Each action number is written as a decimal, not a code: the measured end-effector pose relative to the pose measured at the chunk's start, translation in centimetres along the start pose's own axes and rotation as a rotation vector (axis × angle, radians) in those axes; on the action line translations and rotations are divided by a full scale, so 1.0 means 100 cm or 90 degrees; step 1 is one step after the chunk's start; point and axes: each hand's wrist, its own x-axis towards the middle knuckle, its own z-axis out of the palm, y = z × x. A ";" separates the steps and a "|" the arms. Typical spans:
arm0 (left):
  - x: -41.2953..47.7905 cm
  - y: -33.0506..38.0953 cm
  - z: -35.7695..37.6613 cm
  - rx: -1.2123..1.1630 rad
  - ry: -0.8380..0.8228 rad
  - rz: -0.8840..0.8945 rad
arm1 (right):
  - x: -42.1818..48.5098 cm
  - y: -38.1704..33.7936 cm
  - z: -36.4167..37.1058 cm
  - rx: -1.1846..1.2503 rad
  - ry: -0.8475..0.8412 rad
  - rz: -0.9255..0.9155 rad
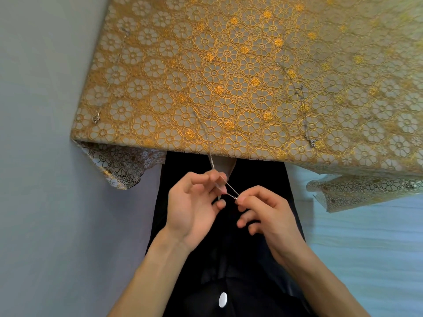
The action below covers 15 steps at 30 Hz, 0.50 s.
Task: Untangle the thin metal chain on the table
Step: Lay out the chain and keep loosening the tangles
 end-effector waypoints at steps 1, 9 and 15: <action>0.000 0.006 0.000 -0.011 0.010 0.007 | 0.000 0.002 -0.003 0.001 0.005 0.003; -0.004 0.051 -0.015 0.000 0.098 0.160 | -0.002 0.006 -0.019 0.027 0.024 0.010; -0.011 0.059 -0.024 0.075 0.093 0.187 | -0.005 0.007 -0.026 0.017 0.041 -0.051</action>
